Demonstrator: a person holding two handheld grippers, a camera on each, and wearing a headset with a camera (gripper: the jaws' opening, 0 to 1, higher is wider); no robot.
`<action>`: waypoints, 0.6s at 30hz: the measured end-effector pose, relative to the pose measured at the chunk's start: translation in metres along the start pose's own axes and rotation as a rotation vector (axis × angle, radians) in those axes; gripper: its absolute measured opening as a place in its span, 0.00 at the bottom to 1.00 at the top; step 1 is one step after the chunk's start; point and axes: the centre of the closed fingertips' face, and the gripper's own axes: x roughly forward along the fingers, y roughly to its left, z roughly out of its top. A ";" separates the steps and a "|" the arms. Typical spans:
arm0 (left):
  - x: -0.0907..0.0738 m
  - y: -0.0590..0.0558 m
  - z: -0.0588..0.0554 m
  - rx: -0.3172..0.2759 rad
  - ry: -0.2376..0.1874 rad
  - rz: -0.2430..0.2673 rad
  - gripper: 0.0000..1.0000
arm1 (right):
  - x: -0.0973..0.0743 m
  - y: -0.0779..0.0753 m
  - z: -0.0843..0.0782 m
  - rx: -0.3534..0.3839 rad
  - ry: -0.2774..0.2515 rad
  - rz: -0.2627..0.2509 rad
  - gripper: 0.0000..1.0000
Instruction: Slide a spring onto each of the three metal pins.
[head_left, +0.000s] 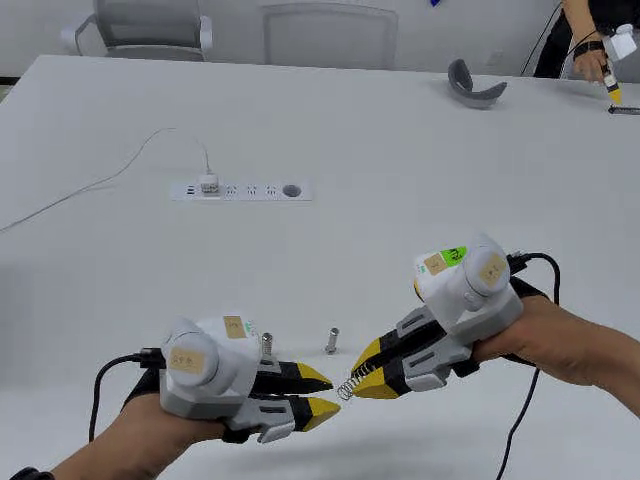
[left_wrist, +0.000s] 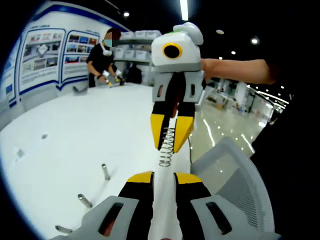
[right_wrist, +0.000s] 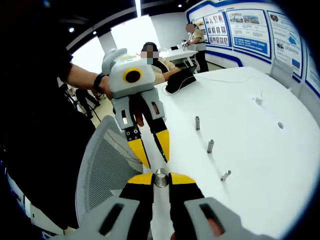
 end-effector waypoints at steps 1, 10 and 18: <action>-0.001 0.002 -0.002 -0.008 -0.001 0.009 0.17 | -0.001 -0.002 -0.001 0.006 0.001 -0.007 0.13; -0.016 0.021 -0.017 -0.056 0.001 0.102 0.22 | -0.002 -0.015 -0.013 0.037 0.016 -0.058 0.13; -0.031 0.036 -0.031 -0.084 0.014 0.169 0.26 | 0.000 -0.034 -0.019 0.065 0.025 -0.110 0.13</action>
